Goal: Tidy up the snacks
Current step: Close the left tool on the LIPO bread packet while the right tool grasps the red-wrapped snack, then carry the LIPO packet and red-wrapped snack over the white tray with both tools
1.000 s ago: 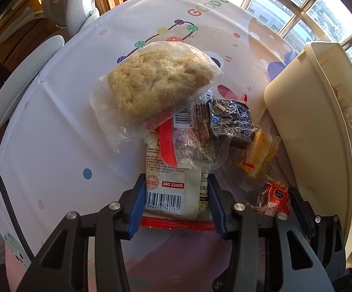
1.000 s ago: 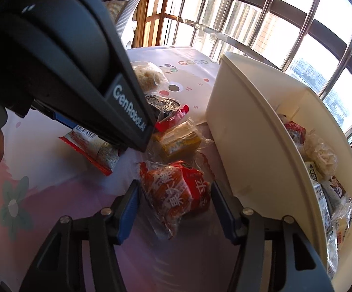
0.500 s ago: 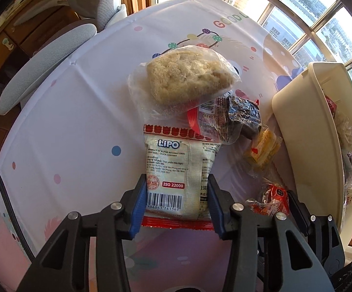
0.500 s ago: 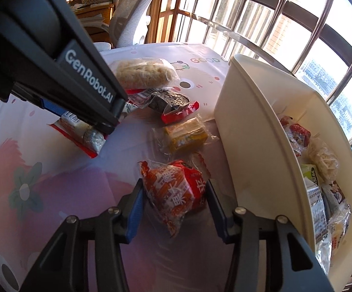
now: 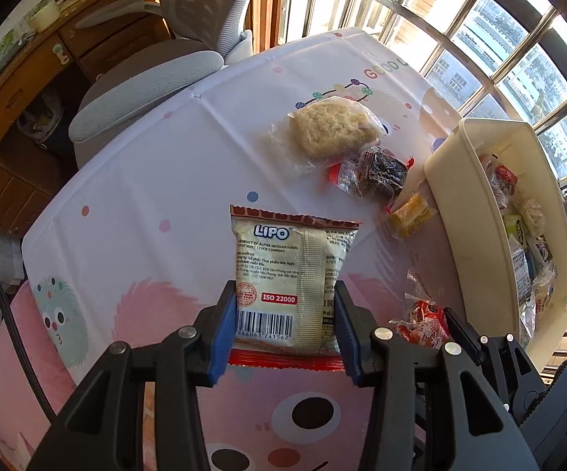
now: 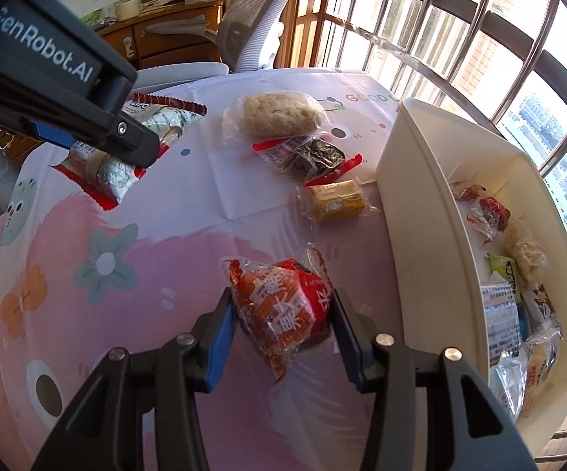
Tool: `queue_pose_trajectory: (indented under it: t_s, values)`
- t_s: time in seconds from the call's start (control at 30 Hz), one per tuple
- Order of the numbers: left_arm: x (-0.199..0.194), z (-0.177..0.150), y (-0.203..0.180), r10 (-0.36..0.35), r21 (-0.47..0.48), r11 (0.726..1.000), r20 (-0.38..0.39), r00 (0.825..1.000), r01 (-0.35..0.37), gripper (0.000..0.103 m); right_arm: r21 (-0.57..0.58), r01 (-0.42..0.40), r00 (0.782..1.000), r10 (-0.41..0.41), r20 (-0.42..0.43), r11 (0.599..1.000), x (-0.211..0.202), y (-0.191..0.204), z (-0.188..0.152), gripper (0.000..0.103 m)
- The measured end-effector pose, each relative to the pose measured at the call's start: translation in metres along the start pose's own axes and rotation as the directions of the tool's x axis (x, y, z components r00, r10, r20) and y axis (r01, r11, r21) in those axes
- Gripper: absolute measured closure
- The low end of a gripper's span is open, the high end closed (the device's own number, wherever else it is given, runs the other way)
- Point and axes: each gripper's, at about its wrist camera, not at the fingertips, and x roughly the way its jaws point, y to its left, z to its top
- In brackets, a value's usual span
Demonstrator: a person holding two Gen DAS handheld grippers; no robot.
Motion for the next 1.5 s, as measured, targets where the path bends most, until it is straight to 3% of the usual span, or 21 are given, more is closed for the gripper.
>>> queue_pose_trajectory:
  t_s: [0.5, 0.7, 1.0, 1.27, 1.5]
  values:
    - [-0.089, -0.104, 0.006, -0.002, -0.087, 0.996, 0.091, 0.996, 0.01, 0.059, -0.066, -0.062, 0.989, 0.07, 0.128, 0.996, -0.106, -0.015, -0.031, 0.055]
    - [-0.12, -0.144, -0.016, -0.027, -0.066, 0.997, 0.136, 0.99, 0.037, 0.059, -0.038, -0.059, 0.98, 0.065, 0.187, 0.998, -0.141, -0.035, -0.049, 0.055]
    - [-0.138, -0.185, -0.06, -0.096, -0.03, 0.994, 0.169, 0.981, 0.102, 0.059, 0.042, -0.088, 0.975, 0.077, 0.209, 0.995, -0.176, -0.071, -0.081, 0.055]
    - [-0.152, -0.211, -0.098, -0.105, -0.045, 0.992, 0.282, 0.954, 0.122, 0.059, 0.105, -0.086, 0.972, 0.061, 0.228, 0.991, -0.188, -0.111, -0.098, 0.055]
    - [-0.159, -0.209, -0.138, -0.122, -0.034, 0.989, 0.361, 0.925, 0.144, 0.059, 0.146, -0.115, 0.971, 0.081, 0.224, 0.983, -0.185, -0.16, -0.105, 0.055]
